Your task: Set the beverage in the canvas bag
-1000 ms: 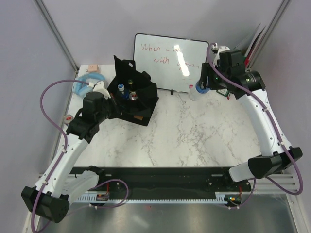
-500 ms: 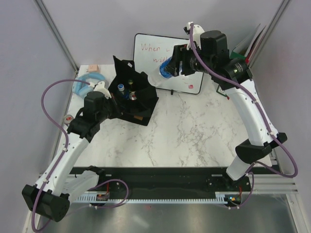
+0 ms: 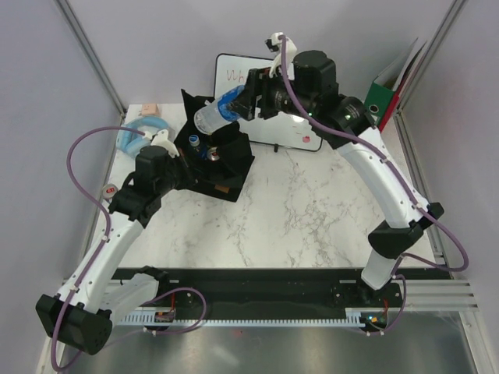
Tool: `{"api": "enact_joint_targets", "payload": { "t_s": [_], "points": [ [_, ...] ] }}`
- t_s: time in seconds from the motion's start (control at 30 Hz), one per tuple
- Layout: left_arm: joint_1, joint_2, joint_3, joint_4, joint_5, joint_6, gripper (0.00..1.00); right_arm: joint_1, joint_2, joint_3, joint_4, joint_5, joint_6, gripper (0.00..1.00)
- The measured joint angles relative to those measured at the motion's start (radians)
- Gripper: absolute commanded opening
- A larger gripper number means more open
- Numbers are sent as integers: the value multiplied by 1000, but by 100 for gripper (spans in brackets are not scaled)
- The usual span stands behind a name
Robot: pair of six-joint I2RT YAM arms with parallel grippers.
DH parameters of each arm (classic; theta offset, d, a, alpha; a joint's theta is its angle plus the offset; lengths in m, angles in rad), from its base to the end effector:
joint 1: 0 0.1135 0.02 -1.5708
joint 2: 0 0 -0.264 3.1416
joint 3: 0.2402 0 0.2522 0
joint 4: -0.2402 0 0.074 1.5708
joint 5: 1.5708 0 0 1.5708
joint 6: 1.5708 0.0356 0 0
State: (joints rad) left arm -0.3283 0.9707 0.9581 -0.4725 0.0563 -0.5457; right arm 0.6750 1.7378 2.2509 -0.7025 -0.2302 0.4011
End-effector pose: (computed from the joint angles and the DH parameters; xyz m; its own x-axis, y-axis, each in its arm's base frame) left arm 0.2015 -0.0707 0.3372 -0.5688 -0.3537 -0.7425 0.0864 0.8721 -0.4816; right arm 0.2717 0.2279 0.5259 -0.4412 0.1338 -0.8874 -0.6638 0.6168 0.4230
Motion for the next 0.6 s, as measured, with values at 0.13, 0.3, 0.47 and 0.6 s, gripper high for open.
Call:
{"api": "enact_joint_targets", "payload": {
  "t_s": [0.13,0.3,0.47,0.6],
  "points": [
    [0,-1,0,0,0,-3,2,47,74,15,30,35,0,0],
    [0,-5,0,-1,0,-5,2,80,168,15,35,124,-14,0],
    [0,-25,0,-11,0,-6,2,101,209,14,-3,220,-67,0],
    [0,-40,0,-26,-2,-6,2,121,208,14,-51,291,-121,0]
  ]
}}
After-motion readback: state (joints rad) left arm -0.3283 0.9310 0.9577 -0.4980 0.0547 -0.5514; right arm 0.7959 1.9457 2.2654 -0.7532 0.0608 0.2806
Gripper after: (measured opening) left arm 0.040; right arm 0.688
